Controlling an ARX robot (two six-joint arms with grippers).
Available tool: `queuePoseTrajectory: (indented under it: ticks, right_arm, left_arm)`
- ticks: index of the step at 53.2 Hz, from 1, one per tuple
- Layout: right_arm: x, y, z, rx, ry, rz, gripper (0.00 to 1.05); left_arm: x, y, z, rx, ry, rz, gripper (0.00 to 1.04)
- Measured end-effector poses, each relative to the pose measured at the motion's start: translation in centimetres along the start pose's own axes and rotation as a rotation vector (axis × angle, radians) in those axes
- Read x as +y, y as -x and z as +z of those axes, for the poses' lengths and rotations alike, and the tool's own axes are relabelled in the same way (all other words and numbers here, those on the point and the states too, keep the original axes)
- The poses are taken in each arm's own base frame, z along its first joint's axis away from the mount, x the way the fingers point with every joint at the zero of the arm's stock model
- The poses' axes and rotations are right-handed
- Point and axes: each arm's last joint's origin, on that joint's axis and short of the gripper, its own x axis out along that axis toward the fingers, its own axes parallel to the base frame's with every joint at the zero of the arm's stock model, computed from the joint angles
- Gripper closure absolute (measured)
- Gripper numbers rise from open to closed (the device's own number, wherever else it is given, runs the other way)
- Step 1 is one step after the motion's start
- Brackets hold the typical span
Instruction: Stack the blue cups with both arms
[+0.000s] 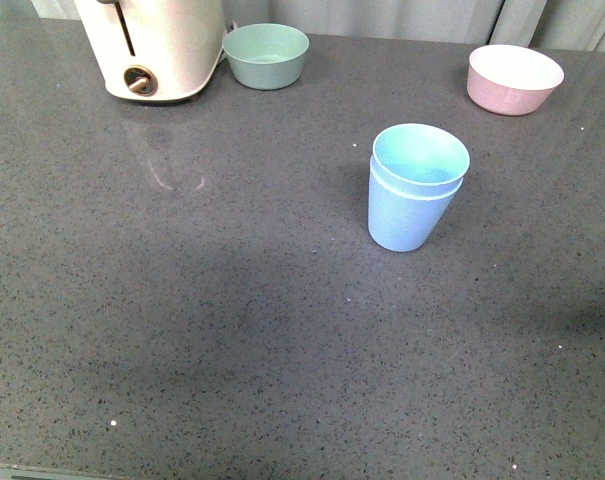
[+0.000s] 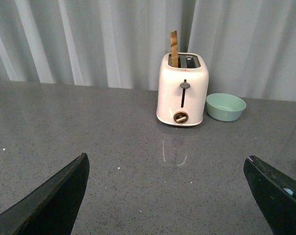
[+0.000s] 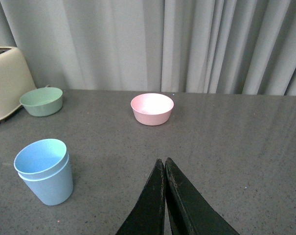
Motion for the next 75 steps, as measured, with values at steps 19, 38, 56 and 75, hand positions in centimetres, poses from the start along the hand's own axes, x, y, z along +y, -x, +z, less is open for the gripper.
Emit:
queuePoseTrajectory:
  ticks: [19,38,56,75]
  right_arm:
    - [0.0,1.4,-0.4,0.028,0.0,0.0,1.03]
    - [0.0,1.6,-0.3,0.004,0.0,0.0,0.93]
    - [0.0,1.6,-0.3,0.004,0.0,0.0,0.18]
    - [0.0,1.6,-0.3,0.004,0.0,0.0,0.09]
  left_arm:
    - [0.0,0.0,0.0,0.0,0.0,0.0,0.09]
    - [0.0,0.0,0.0,0.0,0.0,0.0,0.09]
    - [0.0,0.0,0.0,0.0,0.0,0.0,0.09]
    - [0.0,0.0,0.0,0.0,0.0,0.0,0.09]
